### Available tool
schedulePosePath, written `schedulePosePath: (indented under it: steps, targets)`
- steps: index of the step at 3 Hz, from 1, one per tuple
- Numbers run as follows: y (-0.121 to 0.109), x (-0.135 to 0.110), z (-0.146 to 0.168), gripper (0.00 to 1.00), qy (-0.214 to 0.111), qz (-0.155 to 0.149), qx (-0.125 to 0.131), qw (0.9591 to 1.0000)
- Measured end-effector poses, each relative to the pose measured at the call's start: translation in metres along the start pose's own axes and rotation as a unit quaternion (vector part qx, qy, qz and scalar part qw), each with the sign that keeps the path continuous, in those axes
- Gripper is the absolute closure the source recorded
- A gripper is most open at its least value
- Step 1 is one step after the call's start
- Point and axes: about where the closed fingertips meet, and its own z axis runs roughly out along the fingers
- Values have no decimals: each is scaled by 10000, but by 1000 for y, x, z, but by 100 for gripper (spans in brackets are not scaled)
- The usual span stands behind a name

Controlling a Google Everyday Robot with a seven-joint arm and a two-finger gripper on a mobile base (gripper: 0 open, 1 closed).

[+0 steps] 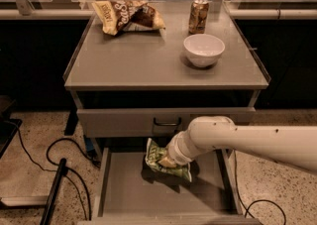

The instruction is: Pick green jalapeno chip bag from middle drawer and place on counter

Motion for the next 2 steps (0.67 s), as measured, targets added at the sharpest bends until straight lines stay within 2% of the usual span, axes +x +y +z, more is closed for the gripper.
schedulePosePath:
  steps: [1, 2]
  targets:
    - [28, -4, -51, 100, 153, 208, 154, 9995]
    - [51, -23, -120, 100, 214, 113, 514, 9984]
